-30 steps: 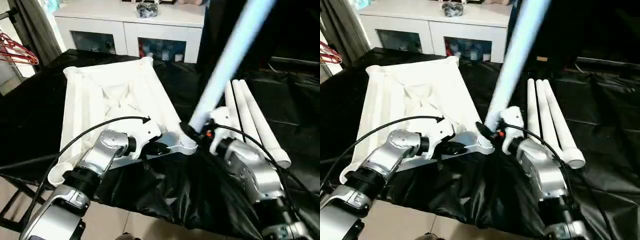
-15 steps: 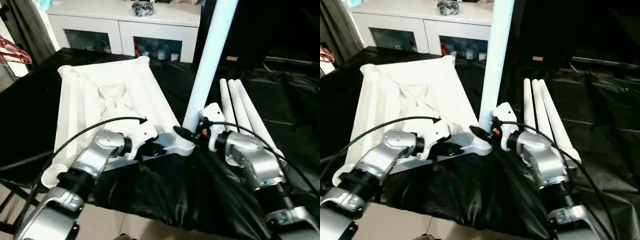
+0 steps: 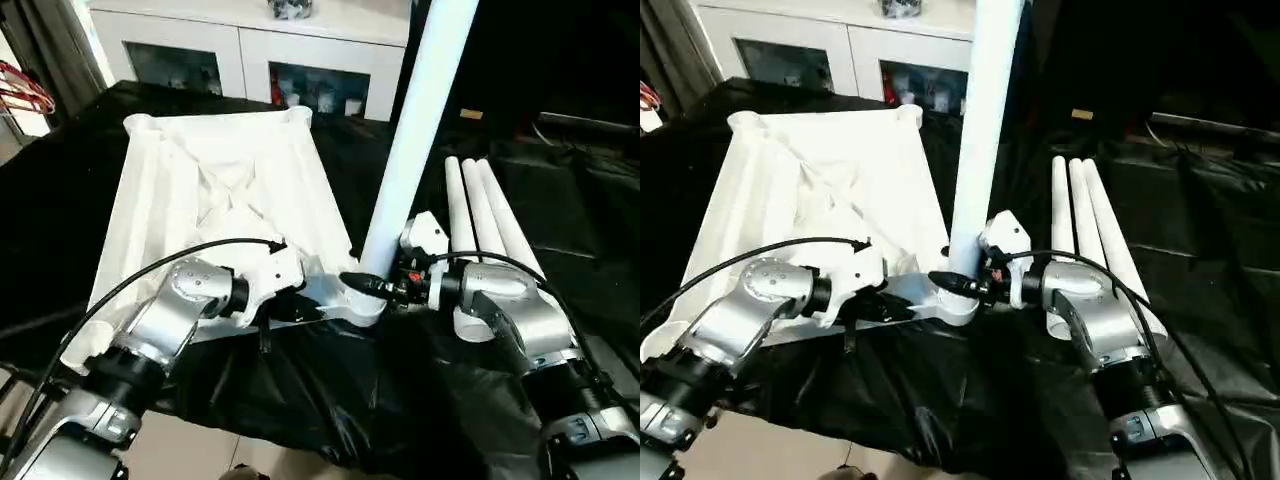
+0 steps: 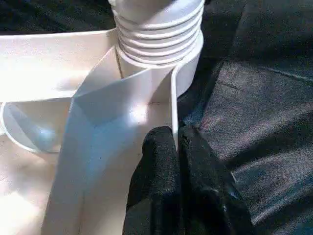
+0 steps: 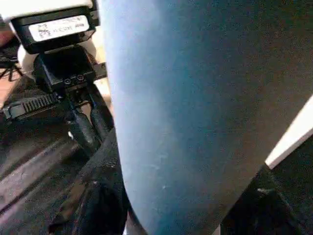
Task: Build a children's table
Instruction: Insert table leg to table base
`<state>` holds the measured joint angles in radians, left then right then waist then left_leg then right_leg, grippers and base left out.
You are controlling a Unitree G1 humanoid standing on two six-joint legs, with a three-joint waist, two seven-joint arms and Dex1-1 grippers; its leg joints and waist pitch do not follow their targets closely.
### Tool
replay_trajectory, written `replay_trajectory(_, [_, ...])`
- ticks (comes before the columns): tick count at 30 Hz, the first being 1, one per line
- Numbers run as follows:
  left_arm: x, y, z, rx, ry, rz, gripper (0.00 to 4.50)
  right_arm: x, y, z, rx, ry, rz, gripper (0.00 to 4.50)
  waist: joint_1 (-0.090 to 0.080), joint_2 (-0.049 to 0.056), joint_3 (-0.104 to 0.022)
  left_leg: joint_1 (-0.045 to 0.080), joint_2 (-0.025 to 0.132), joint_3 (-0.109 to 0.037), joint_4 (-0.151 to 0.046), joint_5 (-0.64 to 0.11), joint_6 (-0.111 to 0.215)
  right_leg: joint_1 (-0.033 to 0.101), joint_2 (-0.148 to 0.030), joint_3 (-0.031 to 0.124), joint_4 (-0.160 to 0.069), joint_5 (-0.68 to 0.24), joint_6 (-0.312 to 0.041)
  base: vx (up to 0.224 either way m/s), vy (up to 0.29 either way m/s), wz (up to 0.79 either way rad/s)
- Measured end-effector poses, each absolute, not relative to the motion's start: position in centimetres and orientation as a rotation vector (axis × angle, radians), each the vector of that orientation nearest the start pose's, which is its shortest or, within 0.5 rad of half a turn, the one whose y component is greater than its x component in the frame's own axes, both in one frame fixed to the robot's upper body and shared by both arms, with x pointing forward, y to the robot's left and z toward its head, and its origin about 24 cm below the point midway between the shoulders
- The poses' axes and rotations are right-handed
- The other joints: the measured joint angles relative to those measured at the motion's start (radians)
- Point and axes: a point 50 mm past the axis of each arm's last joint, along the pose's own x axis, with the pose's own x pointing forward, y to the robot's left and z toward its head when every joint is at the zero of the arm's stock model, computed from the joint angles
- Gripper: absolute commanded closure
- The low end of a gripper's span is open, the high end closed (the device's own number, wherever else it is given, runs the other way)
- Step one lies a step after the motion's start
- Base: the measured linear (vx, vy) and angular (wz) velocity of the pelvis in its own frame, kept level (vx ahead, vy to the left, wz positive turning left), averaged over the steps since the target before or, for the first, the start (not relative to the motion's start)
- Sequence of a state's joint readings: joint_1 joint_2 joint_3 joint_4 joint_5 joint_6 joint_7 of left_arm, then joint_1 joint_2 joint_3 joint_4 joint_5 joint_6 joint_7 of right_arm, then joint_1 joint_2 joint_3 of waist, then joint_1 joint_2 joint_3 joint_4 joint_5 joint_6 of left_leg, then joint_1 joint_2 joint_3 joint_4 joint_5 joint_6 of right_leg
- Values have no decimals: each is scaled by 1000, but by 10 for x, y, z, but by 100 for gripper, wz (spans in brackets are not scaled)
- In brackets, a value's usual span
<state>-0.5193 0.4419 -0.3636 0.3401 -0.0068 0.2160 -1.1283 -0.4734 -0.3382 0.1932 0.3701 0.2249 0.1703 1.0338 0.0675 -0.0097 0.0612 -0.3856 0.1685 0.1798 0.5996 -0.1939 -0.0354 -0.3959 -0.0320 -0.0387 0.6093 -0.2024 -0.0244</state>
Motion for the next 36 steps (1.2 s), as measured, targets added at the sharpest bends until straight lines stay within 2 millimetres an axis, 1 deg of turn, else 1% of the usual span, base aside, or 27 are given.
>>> replay_trajectory(6, [302, 128, 62, 475, 445, -1287, 450, 307, -126, 69, -121, 195, 1169, 261, -1, 0, 0, 1, 0, 0, 0, 0, 0, 1, 0, -1, 0, 0, 0, 0, 0, 0])
replay_trajectory(9, [303, 128, 62, 467, 452, -1262, 450, 309, -124, 68, -110, 177, 1129, 261, -6, 0, 1, 2, 0, 0, 0, 0, 0, 2, 0, 0, 0, 0, 0, 0, 0, 0])
replay_trajectory(11, [305, 127, 61, 442, 459, -1200, 450, 314, -119, 65, -87, 157, 1045, 261, -10, -1, 3, 3, 0, 0, -1, 1, -2, 2, 0, -1, 1, 0, -1, 0, 0, 0])
replay_trajectory(13, [308, 126, 61, 419, 467, -1139, 450, 321, -114, 65, -73, 143, 958, 261, -21, -3, 5, 4, 1, 0, -1, 3, -5, 1, 0, -2, 1, 1, -1, 0, 0, 0])
replay_trajectory(15, [310, 121, 62, 402, 475, -1072, 450, 329, -107, 64, -51, 137, 861, 261, -32, -6, 7, 5, 2, 0, -1, 3, -6, -1, 0, -3, 0, 1, -1, 0, 0, 0])
replay_trajectory(16, [310, 119, 63, 400, 478, -1047, 450, 332, -105, 63, -41, 139, 823, 261, -35, -6, 8, 5, 3, 0, -1, 4, -8, -2, 0, -4, 1, 1, -1, 0, 0, 0])
replay_trajectory(19, [312, 106, 66, 358, 501, -918, 450, 344, -91, 65, -3, 139, 677, 261, -43, -6, 10, 8, 3, -2, -2, 6, -10, -4, 0, -5, 1, 2, -3, 0, 0, 0])
replay_trajectory(22, [310, 95, 67, 329, 515, -839, 450, 351, -84, 66, 17, 142, 589, 261, -43, -7, 11, 11, 3, -3, -3, 6, -10, -5, 0, -6, 0, 2, -3, 0, 0, 0])
replay_trajectory(23, [309, 88, 66, 312, 515, -791, 450, 355, -80, 67, 16, 144, 552, 261, -43, -6, 11, 12, 3, -3, -3, 6, -10, -4, 0, -6, 0, 2, -3, 0, 0, 0])
replay_trajectory(26, [307, 77, 65, 305, 506, -748, 450, 359, -75, 68, 10, 148, 511, 261, -44, -8, 11, 13, 3, -3, -5, 5, -11, -5, 0, -6, 0, 2, -3, 0, 0, 0])
replay_trajectory(29, [307, 74, 65, 309, 500, -723, 450, 361, -72, 69, 8, 150, 500, 261, -39, -9, 10, 15, 3, -3, -10, 5, -11, -5, 0, -7, 0, 2, -3, 0, 0, 0])
replay_trajectory(36, [308, 75, 65, 315, 499, -706, 450, 362, -70, 69, 6, 148, 499, 261, -39, -11, 12, 16, 3, -3, -14, 6, -12, -5, 0, -7, 0, 2, -2, 0, 0, 0])
